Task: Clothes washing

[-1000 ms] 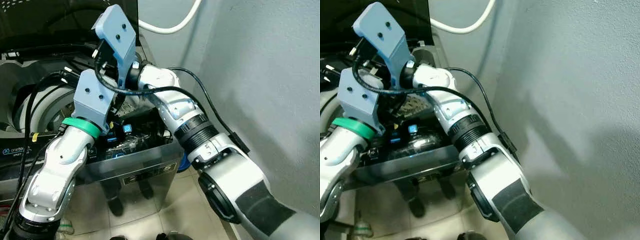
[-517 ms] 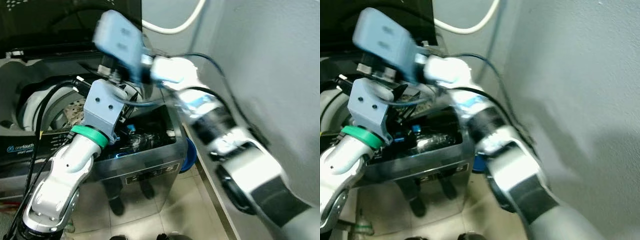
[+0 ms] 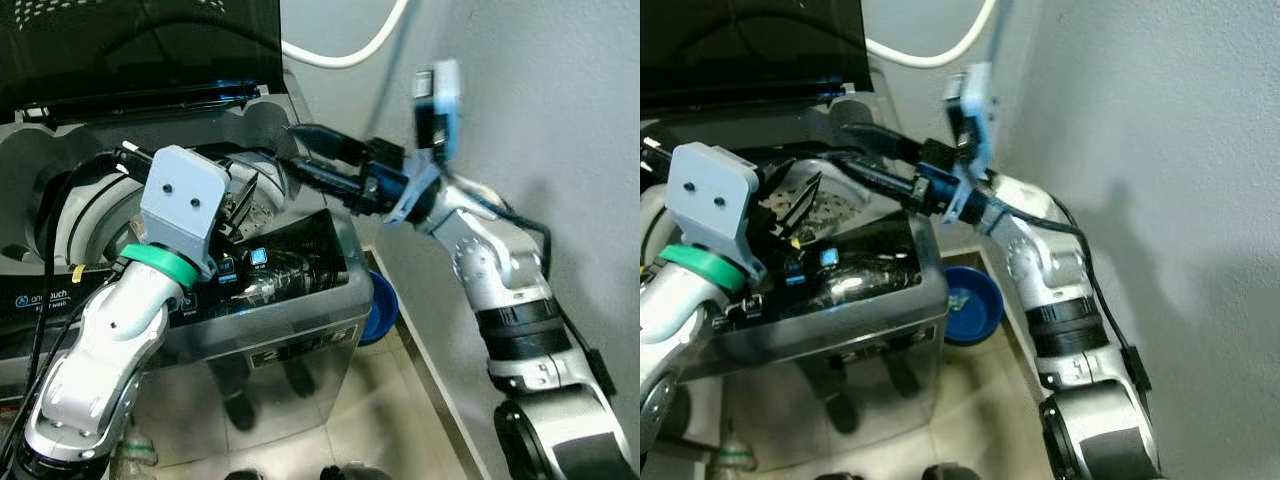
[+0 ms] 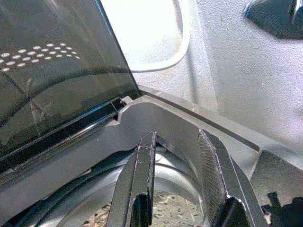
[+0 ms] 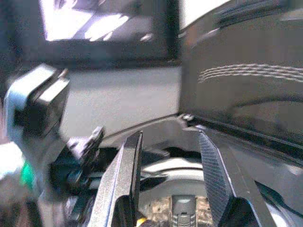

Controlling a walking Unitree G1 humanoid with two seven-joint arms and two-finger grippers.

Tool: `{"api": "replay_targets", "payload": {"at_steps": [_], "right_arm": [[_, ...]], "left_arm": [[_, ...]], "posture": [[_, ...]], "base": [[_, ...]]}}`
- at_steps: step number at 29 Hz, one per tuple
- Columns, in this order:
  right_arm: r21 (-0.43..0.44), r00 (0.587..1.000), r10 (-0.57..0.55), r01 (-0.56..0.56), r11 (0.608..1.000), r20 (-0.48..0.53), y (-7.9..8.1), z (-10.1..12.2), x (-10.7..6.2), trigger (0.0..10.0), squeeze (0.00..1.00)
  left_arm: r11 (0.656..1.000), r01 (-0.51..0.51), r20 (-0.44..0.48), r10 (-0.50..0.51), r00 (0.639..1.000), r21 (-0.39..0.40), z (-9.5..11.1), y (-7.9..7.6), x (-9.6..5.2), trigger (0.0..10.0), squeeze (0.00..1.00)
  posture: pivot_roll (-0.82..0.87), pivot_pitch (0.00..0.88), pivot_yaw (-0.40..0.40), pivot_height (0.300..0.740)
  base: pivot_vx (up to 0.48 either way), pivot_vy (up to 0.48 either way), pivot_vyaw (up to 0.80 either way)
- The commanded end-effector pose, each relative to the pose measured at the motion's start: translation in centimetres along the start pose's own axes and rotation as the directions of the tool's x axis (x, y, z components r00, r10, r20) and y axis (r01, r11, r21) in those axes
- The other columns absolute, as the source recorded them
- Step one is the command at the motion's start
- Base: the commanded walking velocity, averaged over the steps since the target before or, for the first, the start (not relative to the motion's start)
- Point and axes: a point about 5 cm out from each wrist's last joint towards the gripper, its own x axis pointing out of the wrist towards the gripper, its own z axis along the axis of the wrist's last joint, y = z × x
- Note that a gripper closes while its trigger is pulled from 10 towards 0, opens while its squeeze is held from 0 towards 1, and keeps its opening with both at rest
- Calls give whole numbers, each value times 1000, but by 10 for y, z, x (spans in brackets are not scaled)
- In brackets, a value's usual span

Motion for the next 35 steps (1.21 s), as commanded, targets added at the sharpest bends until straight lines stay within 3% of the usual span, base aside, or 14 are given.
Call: {"api": "replay_targets", "payload": {"at_steps": [1, 3, 4, 5, 6, 7, 9, 10, 12, 14, 23, 35], "right_arm": [[38, 997, -33, 31, 999, 65, 0, 7, -2, 10000, 0], [92, 980, -117, 103, 990, 159, -6, 13, -4, 10000, 0], [92, 980, -117, 103, 990, 159, -6, 13, -4, 10000, 0], [114, 959, -196, 175, 978, 204, -13, 16, -4, 10000, 0], [58, 912, -358, 354, 934, 201, -23, 16, -5, 10000, 0], [58, 912, -358, 354, 934, 201, -23, 16, -5, 10000, 0], [-116, 793, -571, 601, 791, 212, -33, 17, -7, 10000, 0], [-116, 793, -571, 601, 791, 212, -33, 17, -7, 10000, 0], [-241, 701, -657, 712, 659, 278, -28, 24, -12, 10000, 0], [-286, 639, -700, 769, 571, 319, -24, 32, -20, 10000, 0], [-280, 601, -737, 798, 534, 308, -31, 25, -23, 10000, 0], [-279, 594, -754, 802, 527, 281, -29, 17, -17, 10000, 0]], "left_arm": [[1000, -6, -10, 6, 1000, -3, -1, 1, 0, 10000, 0], [998, -58, 15, 58, 998, 15, 3, 8, 4, 10000, 0], [998, -58, 15, 58, 998, 15, 3, 8, 4, 10000, 0], [994, -99, 41, 97, 994, 37, 6, 14, 7, 10000, 0], [987, -146, 74, 141, 987, 65, 12, 24, 12, 10000, 0], [987, -146, 74, 141, 987, 65, 12, 24, 12, 10000, 0], [972, -217, 126, 205, 971, 91, 22, 40, 20, 10000, 0], [972, -217, 126, 205, 971, 91, 22, 40, 20, 10000, 0], [954, -292, 191, 276, 942, 65, 36, 59, 28, 10000, 0], [940, -342, 245, 329, 912, 12, 51, 75, 36, 10000, 0], [927, -365, 222, 375, 900, -86, 45, 75, 43, 10000, 0], [927, -361, 211, 375, 903, -104, 39, 73, 44, 10000, 0]], "posture": [[95, 53, 43, 740], [101, 51, 38, 740], [101, 51, 38, 740], [103, 50, 36, 740], [103, 50, 36, 740], [103, 50, 36, 740], [102, 46, 31, 740], [102, 46, 31, 740], [92, 43, 28, 740], [81, 36, 30, 740], [67, 35, 11, 740], [66, 37, 3, 740]], "base": [[0, 0, 0], [0, 0, 0], [0, 0, 0], [0, 0, 0], [0, 0, 0], [0, 0, 0], [0, 0, 0], [0, 0, 0], [0, 0, 0], [0, 0, 0], [0, 0, 0], [-190, 0, 0]]}}
